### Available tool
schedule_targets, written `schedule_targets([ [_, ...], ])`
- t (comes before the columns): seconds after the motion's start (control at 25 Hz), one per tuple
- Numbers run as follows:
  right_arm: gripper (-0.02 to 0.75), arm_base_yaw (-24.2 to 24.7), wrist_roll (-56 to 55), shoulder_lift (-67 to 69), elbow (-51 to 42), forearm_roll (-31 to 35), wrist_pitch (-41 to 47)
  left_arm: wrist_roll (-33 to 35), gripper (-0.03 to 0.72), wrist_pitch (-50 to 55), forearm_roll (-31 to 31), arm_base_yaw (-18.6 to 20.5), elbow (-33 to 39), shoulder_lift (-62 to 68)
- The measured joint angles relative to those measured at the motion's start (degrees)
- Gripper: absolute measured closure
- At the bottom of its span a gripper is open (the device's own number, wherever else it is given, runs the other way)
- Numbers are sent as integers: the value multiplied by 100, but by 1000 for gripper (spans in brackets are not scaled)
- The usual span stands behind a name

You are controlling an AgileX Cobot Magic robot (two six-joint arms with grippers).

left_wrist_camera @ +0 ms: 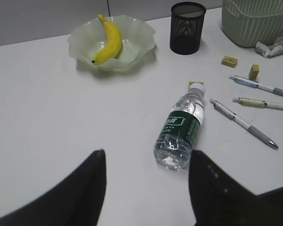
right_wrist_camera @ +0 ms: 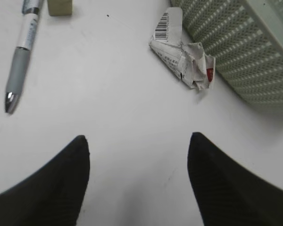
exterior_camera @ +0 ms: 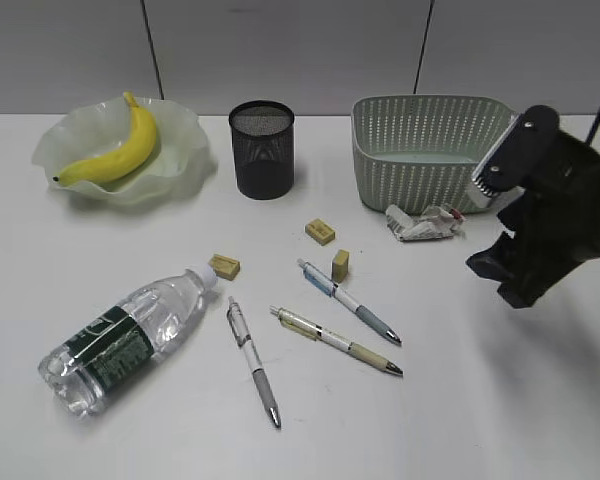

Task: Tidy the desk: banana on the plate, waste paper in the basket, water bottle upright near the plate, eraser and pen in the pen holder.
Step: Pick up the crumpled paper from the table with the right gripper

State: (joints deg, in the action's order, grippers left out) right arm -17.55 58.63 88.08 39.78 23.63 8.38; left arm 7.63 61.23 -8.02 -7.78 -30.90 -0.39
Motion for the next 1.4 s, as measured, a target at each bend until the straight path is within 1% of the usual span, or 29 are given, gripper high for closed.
schedule_targets([
  [0.2,218,-7,17,1249,719,4,-329,0,270,0,0,0,0,0],
  [0.32,219,-7,24,1737,1071,4,-494,0,270,0,0,0,0,0],
  [0.68,272,-7,24,2503,1678,4,-752,0,270,0,0,0,0,0],
  [0.88,286,-7,24,2757,1771,45,-1050,0,270,0,0,0,0,0],
  [0.96,307,-7,24,2848,1796,45,-1190,0,270,0,0,0,0,0],
  [1.16,375,-7,24,3024,1872,54,-1241,0,270,0,0,0,0,0],
  [1.2,403,-7,24,3036,1885,59,-1241,0,270,0,0,0,0,0],
  [1.24,442,-7,24,3041,1898,65,-1234,0,270,0,0,0,0,0],
  [1.36,647,-7,24,3041,1909,71,-1133,0,270,0,0,0,0,0],
  [1.4,672,-7,24,3024,1909,89,-1110,0,270,0,0,0,0,0],
])
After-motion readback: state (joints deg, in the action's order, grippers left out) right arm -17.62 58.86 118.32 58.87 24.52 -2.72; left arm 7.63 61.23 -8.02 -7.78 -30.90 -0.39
